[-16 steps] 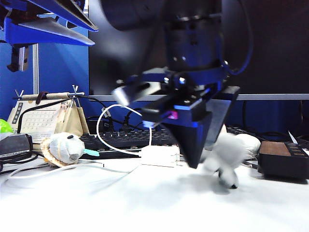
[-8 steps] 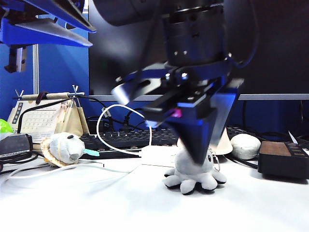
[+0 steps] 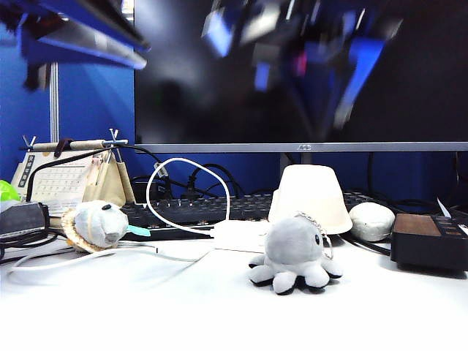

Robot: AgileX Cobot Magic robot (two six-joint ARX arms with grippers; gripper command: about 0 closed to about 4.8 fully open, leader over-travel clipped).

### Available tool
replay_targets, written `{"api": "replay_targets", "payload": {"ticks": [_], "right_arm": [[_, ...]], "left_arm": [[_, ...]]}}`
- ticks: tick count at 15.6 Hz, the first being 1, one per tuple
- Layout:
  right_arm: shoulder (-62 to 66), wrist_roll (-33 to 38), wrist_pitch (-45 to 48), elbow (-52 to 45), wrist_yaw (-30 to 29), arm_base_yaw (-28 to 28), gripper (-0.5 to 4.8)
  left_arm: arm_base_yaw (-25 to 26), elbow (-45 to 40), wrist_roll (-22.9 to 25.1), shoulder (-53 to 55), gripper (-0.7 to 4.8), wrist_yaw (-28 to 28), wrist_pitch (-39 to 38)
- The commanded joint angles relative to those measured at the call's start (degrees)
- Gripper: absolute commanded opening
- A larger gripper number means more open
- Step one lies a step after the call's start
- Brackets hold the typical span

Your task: Place the tilting octopus upright.

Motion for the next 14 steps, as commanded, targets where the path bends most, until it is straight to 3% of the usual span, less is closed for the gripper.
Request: {"api": "replay_targets", "payload": {"ticks": [1, 3, 4, 7, 11, 12, 14], "right_arm": [[-7.30, 0.26, 0.87, 0.17, 0.44, 0.04, 1.98], [-10.56, 0.31, 1.40, 0.17, 0.42, 0.04, 1.98], [-13.40, 0.50, 2.58, 0.17, 0.17, 0.09, 1.98], [-20.09, 0.50, 6.54, 0.17, -2.86, 0.28, 1.97], [-28.39, 0.46, 7.17, 0.13, -8.04, 0.42, -0.01], [-29.66, 0.46, 7.26, 0.13, -9.18, 0.42, -0.01], [-33.68, 0.44, 8.02, 0.09, -14.23, 0.59, -0.01]], "left_arm": [[0.02, 0.28, 0.44, -2.19, 0.85, -3.28, 4.26], [0.00, 0.28, 0.48, -2.21, 0.85, -5.05, 3.85], [-0.07, 0.26, 1.29, -2.19, 0.85, -9.88, 3.08], [-0.07, 0.26, 2.69, -3.93, 0.84, -10.84, 2.73], [-1.18, 0.26, 4.13, -16.35, 0.66, -10.49, 2.75], [-1.18, 0.26, 4.00, -19.30, 0.31, -10.49, 2.54], [-1.16, 0.26, 4.02, -27.78, 0.19, -10.64, -0.59]]}}
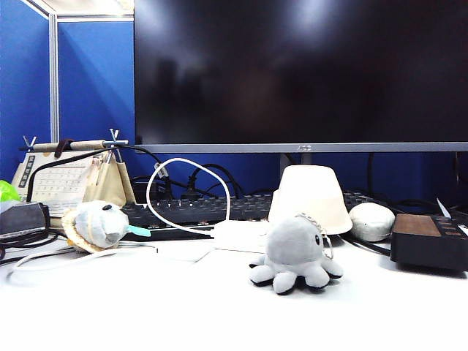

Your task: Place the tilting octopus upright.

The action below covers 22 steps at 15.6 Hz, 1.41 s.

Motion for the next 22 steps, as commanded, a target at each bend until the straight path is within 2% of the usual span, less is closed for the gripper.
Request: {"api": "replay_targets", "payload": {"ticks": [1, 3, 4, 6, 7, 11, 13, 15, 17, 20, 22], "right_arm": [[-5.49, 0.07, 1.62, 0.13, -6.60, 0.66, -0.01], [-10.91, 0.09, 2.56, -0.02, -8.04, 2.82, -0.01], [-14.08, 0.13, 2.49, -0.39, -9.16, 4.66, -0.01], [-18.91, 0.13, 2.54, -2.19, -9.11, 6.99, -0.01], [-22.95, 0.11, 2.56, -4.44, -8.94, 8.68, -0.01], [-31.91, 0.09, 5.11, -11.10, -6.36, 9.11, -0.01], [-35.95, 0.09, 8.39, -15.32, -2.01, 9.07, -0.02], [-38.38, 0.09, 9.57, -19.61, 3.72, 9.01, -0.01], [-38.82, 0.09, 9.62, -23.61, 10.23, 8.98, -0.01], [-38.62, 0.09, 15.32, -31.56, 10.88, 8.98, -0.01], [-38.62, 0.09, 18.08, -35.74, 10.88, 8.98, -0.01]], "left_arm": [[-0.02, 0.13, 0.04, -10.47, 0.19, 0.31, -3.93], [-0.02, 0.13, 0.07, -19.89, 0.19, -0.55, -7.02], [-0.02, 0.13, 0.04, -25.00, 0.19, -2.80, -7.87], [-0.02, 0.13, 0.04, -30.32, 0.19, -3.74, -8.79], [-0.02, 0.13, 0.07, -33.92, 0.19, -6.51, -9.68], [-0.02, 0.02, 0.07, -36.63, 0.20, -10.93, -11.54], [-0.02, -1.16, 0.07, -36.30, 0.19, -11.67, -11.21], [-0.02, -4.70, 0.04, -36.30, 0.20, -14.23, -6.75], [-0.02, -9.62, -0.15, -36.28, 0.20, -14.16, 1.22], [-0.02, -19.04, -0.17, -36.00, 0.21, -14.16, 14.03], [-0.02, -22.69, -0.17, -35.89, 0.21, -14.21, 14.88]]}}
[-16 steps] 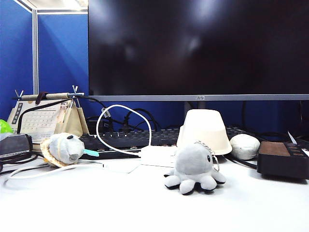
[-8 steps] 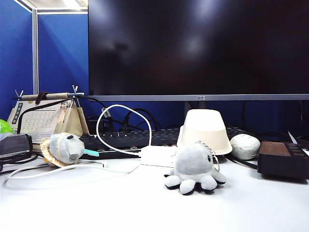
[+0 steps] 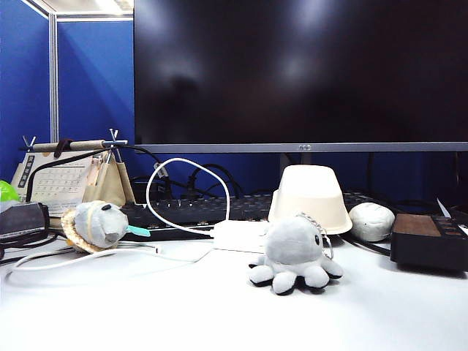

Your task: Place the tilting octopus upright.

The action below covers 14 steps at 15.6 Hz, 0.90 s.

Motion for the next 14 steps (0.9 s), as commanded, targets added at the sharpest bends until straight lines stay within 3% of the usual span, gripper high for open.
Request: {"api": "replay_targets", "payload": {"ticks": [1, 3, 8, 14], "right_arm": [[0.07, 0.04, 4.44, -4.46, 0.20, 0.00, -0.01], [0.07, 0.07, 4.70, -7.43, -0.09, 0.00, -0.01], [0.04, 0.04, 3.69, -11.13, -0.28, 0.02, -0.01], [0.02, 0.04, 3.72, -11.13, -0.17, 0.02, -0.01]], "left_arm": [[0.00, -4.00, -0.17, 0.11, 0.21, -0.11, 1.92], [0.00, -6.51, -0.17, 0.11, 0.21, -0.07, 1.88], [0.00, -8.17, -0.17, -0.02, 0.21, -0.04, -12.68], [0.00, -8.17, -0.17, -0.02, 0.21, -0.04, -14.29]]}}
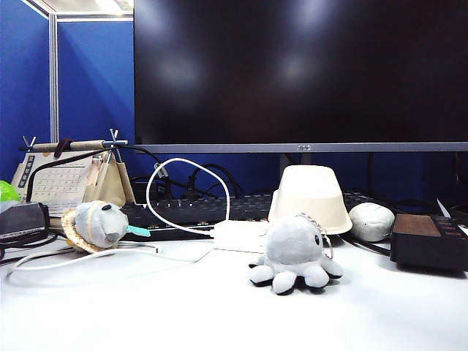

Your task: Place the tilting octopus upright.

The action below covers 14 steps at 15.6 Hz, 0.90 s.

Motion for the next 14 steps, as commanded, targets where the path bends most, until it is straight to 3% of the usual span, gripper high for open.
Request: {"api": "replay_targets", "payload": {"ticks": [1, 6, 8, 10, 14], "right_arm": [[0.04, 0.04, 0.52, 0.15, 0.28, 0.02, -0.01], [0.04, 0.04, 0.55, 0.15, 0.28, 0.02, -0.01], [0.04, 0.04, 0.52, 0.15, 0.26, 0.02, -0.01], [0.04, 0.04, 0.52, 0.15, 0.28, 0.02, -0.01], [0.02, 0.04, 0.52, 0.15, 0.28, 0.02, -0.01]], "left_arm": [[0.00, 0.15, -0.15, -0.02, 0.21, 0.00, 0.28], [0.11, 0.15, -0.15, -1.55, 0.21, 0.07, 0.22], [2.67, 0.15, 0.11, -4.74, 0.21, -0.02, 0.22], [7.91, 0.15, 0.09, -7.48, 0.21, -0.02, 0.26], [23.67, 0.20, 0.02, -9.18, 0.21, 0.00, 0.68]]}}
